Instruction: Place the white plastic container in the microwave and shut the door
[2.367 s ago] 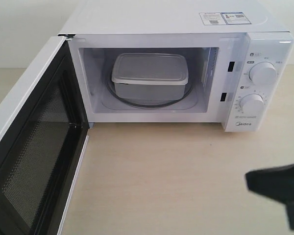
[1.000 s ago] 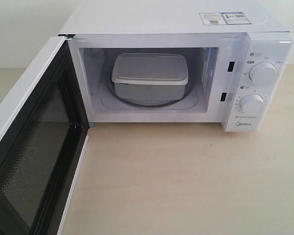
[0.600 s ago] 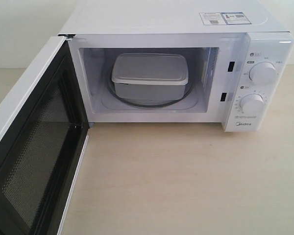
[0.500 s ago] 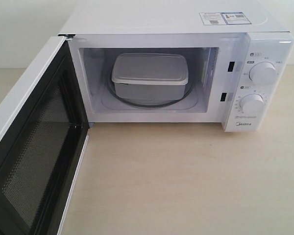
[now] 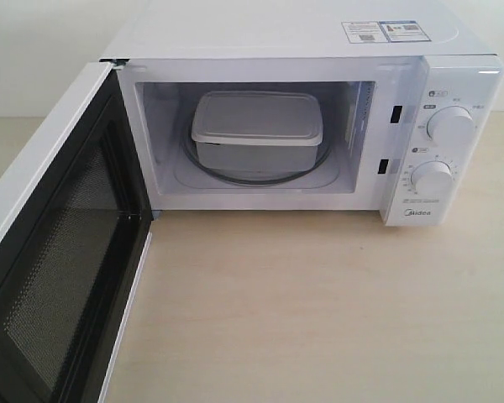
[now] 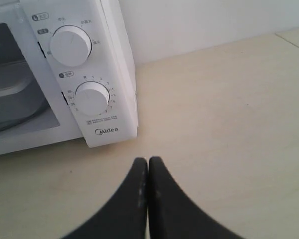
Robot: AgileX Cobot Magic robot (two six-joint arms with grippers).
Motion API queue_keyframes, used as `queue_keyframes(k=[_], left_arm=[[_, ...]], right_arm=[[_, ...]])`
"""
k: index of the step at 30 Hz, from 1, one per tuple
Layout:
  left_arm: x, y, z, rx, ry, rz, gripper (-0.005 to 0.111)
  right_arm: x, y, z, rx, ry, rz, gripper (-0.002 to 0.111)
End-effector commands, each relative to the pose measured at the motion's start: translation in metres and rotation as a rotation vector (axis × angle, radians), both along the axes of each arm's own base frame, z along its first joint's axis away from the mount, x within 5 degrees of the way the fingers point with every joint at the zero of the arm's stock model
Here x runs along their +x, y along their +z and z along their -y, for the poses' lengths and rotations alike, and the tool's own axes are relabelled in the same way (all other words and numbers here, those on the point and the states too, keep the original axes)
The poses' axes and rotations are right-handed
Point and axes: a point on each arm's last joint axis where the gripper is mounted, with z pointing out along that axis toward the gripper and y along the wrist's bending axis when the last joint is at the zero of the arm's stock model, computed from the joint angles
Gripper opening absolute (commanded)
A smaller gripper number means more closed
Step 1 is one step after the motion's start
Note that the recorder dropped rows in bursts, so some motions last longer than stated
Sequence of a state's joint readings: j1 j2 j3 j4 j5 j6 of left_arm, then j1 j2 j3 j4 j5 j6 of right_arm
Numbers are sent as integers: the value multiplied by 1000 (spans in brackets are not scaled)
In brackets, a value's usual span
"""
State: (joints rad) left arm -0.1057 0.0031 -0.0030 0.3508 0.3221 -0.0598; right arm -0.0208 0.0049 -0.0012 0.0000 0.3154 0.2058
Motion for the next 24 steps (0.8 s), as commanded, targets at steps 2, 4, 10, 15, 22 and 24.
queue_keyframes(k=[2,4,10,15,22,24], left_arm=[[0,0,0,4,0,7,4],[0,0,0,4,0,7,4],[0,0,0,4,0,7,4],[0,0,0,4,0,7,4],[0,0,0,4,0,7,4],[0,0,0,4,0,7,4]], right_arm=[[0,-1,1,-28,-4,-4,0],[0,-1,1,-57,3,-4,0],[0,-1,1,-134,20,-7,0],[0,-1,1,-242,47,-9,0],[0,-1,1,-240,47,-12,0],[0,-1,1,-222,42,-11,0]])
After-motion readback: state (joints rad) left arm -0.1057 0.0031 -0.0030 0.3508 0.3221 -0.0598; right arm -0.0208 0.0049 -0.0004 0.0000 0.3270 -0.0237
